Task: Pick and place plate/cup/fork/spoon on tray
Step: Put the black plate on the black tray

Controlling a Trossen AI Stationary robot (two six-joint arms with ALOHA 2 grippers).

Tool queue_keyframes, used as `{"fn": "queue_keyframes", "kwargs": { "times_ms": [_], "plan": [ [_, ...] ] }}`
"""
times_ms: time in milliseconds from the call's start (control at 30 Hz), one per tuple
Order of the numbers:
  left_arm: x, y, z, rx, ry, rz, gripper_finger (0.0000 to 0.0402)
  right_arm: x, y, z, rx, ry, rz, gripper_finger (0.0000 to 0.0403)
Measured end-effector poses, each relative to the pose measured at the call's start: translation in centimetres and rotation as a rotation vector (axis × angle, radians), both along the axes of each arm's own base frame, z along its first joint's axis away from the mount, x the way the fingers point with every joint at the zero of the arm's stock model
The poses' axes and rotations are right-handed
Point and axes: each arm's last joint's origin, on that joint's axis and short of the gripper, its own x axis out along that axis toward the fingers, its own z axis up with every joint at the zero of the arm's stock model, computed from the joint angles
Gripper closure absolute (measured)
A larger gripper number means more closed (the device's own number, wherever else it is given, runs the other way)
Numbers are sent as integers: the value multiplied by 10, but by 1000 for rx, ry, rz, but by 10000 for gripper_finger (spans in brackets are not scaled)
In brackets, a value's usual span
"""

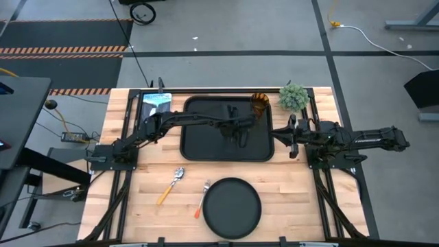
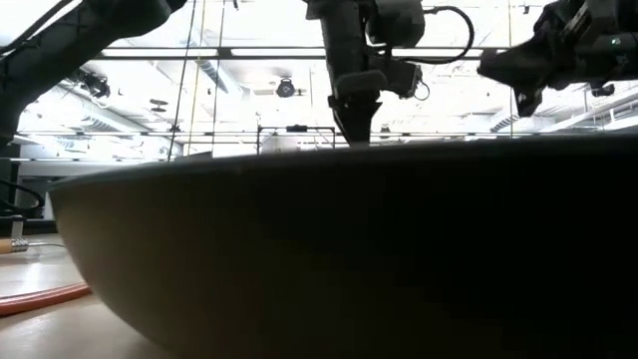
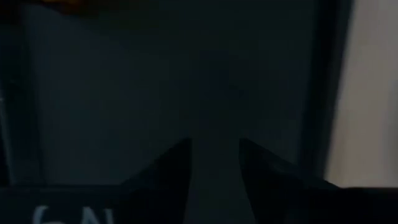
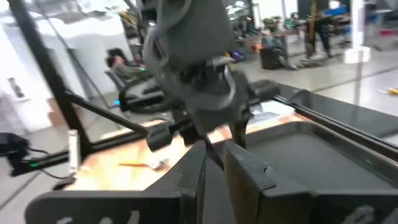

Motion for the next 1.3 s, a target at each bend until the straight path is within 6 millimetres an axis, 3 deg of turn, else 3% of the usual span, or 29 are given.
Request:
{"fn": "queue_keyframes", "kwargs": {
  "times_ms": [433,900,1100,1200,1300],
  "plan": [
    [-15,-99,-2,54,157,-188,260,-2,1,0,10,-5,32,339],
    [-34,-169,-8,206,218,-387,260,-2,2,0,7,-2,56,339],
    [-70,-188,-25,267,246,-423,260,-2,2,-2,8,16,56,339],
    [-91,-191,-32,247,148,-384,260,-2,1,-3,13,25,48,339],
    [-111,-191,-26,178,20,-264,260,-2,1,-2,12,13,42,339]
  ]
}}
